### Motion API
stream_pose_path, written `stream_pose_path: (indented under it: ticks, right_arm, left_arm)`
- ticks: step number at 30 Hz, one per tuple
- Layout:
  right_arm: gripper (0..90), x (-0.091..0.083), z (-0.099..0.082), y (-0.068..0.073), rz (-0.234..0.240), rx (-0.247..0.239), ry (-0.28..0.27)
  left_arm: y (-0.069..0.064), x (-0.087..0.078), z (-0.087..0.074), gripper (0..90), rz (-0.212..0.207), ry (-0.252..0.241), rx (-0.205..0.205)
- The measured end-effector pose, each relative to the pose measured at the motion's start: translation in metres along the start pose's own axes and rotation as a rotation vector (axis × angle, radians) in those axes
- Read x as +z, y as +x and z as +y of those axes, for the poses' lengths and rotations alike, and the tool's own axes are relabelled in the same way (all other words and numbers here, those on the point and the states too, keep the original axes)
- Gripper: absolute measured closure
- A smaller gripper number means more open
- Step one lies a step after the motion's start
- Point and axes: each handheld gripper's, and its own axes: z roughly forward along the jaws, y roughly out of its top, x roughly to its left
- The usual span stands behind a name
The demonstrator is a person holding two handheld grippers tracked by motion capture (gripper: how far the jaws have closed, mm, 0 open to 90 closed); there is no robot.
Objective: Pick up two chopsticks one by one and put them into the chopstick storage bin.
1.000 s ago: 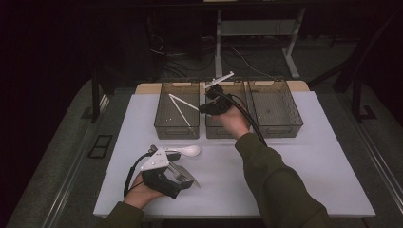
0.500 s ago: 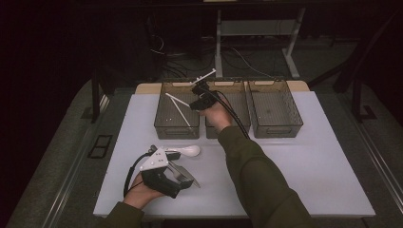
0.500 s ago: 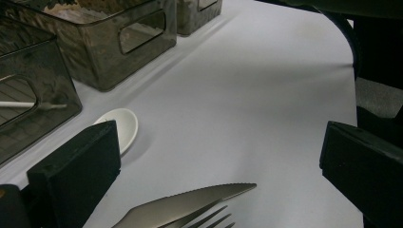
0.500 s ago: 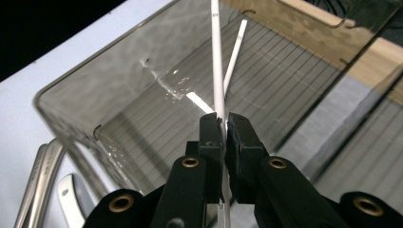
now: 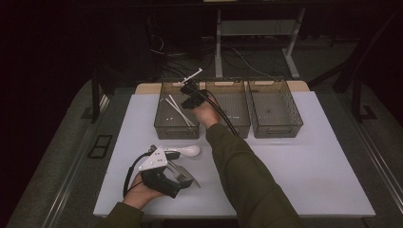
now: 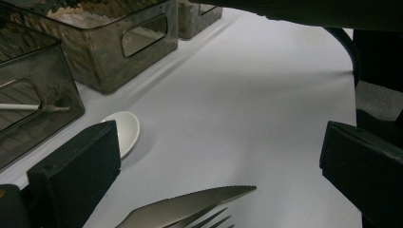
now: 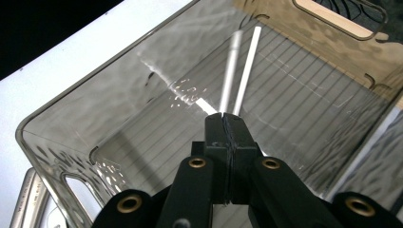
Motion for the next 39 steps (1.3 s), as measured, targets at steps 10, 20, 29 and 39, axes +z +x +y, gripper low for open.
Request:
stream_pose_path:
  ticks: [10, 20, 29, 39]
  right_arm:
    - [70.3, -0.024, -0.006, 0.001, 0.078, -0.012, -0.067]
    - [48.4, -0.061, -0.028, -0.005, 0.142, -0.04, -0.118]
    - [40.4, -0.093, -0.064, -0.017, 0.195, -0.061, -0.156]
    - [35.7, -0.122, -0.114, -0.029, 0.218, -0.064, -0.198]
  left_arm:
    - [0.001, 0.001, 0.0, 0.0, 0.003, 0.008, 0.0]
    - [0.001, 0.002, -0.001, 0.0, 0.004, 0.017, 0.004]
    - [0.003, 0.003, -0.002, 0.0, 0.005, 0.026, 0.003]
    - [0.002, 0.003, -0.003, 0.0, 0.013, 0.034, 0.005]
